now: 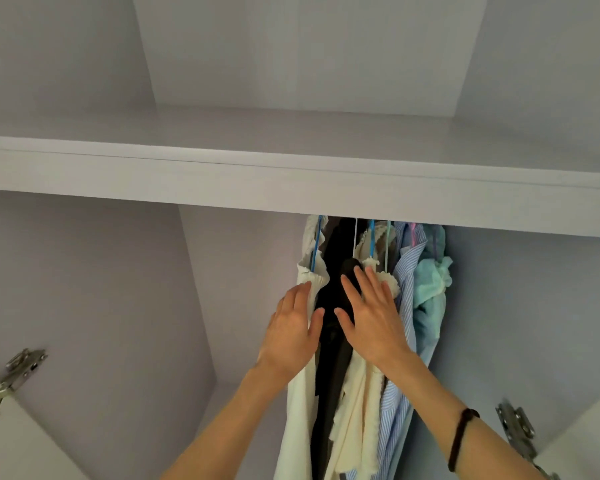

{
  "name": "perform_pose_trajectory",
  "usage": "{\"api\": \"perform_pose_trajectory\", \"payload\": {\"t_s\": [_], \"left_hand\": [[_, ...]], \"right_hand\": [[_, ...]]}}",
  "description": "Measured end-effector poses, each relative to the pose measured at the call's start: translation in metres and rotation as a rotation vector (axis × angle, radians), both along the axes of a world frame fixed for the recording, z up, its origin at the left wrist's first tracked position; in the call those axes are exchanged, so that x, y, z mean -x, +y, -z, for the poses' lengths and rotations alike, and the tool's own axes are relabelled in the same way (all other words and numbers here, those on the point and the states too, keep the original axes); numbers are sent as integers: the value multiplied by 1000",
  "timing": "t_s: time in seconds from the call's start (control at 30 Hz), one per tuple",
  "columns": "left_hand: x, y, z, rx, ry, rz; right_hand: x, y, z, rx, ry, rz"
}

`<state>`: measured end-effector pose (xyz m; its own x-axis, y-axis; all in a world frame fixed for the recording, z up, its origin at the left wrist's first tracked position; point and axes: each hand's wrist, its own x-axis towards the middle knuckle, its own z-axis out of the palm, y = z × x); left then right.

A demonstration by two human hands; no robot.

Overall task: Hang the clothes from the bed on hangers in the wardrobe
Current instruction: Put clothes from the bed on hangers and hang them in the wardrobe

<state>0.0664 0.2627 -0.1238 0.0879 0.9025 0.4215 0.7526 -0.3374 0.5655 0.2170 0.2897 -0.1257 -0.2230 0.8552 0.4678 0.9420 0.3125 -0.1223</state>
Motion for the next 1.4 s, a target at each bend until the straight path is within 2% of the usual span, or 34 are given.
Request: {"api": "perform_pose_trajectory", "payload": {"t_s": [0.43, 0.67, 0.97, 1.17, 1.3, 1.37, 1.4], "left_hand": [[-21, 78, -1, 130, -348, -111], [-24, 81, -3, 47, -477, -137], [-12, 58, -19, -94, -472, -121], [13, 23, 7, -25, -442, -224], [31, -3, 21, 18, -423, -276], [41, -21, 28, 13, -408, -291], [46, -32, 31, 7, -392, -293]], "right_hand": [[-9, 12, 18, -63, 36, -42], [-12, 14, 19, -67, 53, -57], [-14, 16, 20, -98, 65, -83], [0, 12, 13, -81, 116, -91], [26, 5, -1, -129, 133, -169], [47, -2, -10, -117, 198, -220], [60, -7, -17, -37, 304, -246]]}}
